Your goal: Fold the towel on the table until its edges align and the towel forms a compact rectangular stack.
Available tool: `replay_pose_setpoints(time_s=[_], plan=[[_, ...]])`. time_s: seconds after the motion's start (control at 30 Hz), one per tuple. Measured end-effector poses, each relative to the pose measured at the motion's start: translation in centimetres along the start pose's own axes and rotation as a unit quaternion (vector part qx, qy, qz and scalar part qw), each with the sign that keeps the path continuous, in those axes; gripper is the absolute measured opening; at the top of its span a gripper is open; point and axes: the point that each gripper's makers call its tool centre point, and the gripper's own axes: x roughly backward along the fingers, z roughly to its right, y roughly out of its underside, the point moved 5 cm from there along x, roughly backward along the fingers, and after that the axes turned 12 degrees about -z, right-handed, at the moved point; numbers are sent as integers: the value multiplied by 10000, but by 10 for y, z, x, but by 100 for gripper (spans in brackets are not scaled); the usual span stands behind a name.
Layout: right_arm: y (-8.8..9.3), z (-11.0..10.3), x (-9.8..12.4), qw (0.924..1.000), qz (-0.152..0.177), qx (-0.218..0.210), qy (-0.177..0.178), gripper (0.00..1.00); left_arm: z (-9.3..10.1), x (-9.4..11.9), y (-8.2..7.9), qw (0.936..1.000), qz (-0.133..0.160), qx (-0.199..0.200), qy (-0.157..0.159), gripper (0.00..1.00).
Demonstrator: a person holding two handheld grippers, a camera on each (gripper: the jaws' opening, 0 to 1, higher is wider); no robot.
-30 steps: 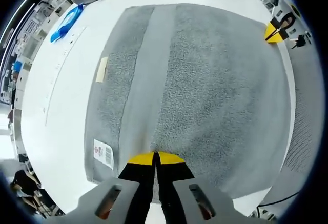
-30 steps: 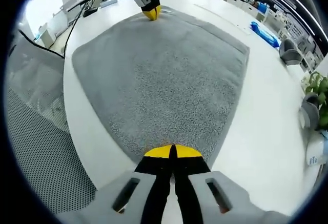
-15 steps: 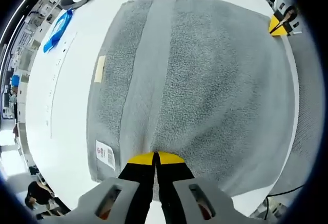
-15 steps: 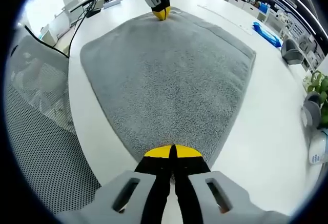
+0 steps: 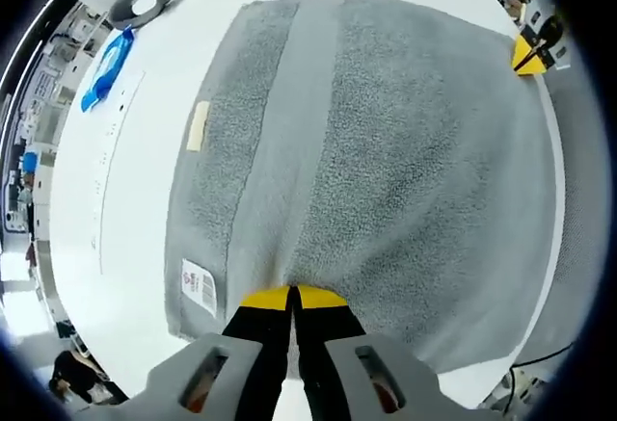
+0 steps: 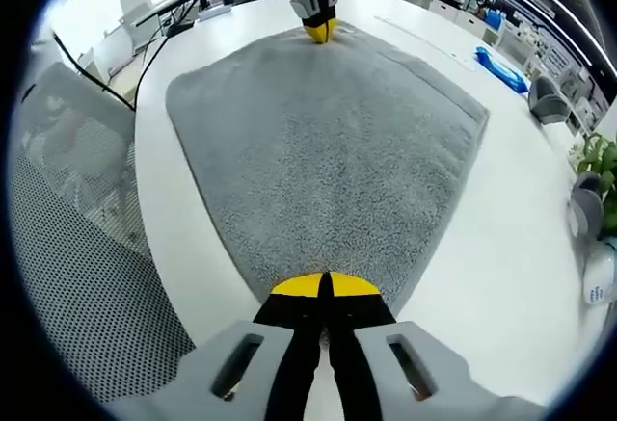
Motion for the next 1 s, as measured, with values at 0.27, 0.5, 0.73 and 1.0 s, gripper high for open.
replay_pose_setpoints(time_s=[0.27, 0.5, 0.73, 1.0], plan=[[0, -1, 0, 9998, 162, -123, -66, 0, -3, 0, -4, 9983, 491, -155, -287, 1], [2, -2, -1, 9989, 441, -38, -118, 0, -5, -1, -4, 9943, 881, -397, -452, 1], [4, 0, -2, 9916, 1072, -417, -582, 0, -3, -2, 2, 9851, 1530, -266, -738, 1], [-1, -4, -3, 9903, 1119, -439, -700, 0, 21, 5, 15, 9675, 2223, 892, -809, 1]])
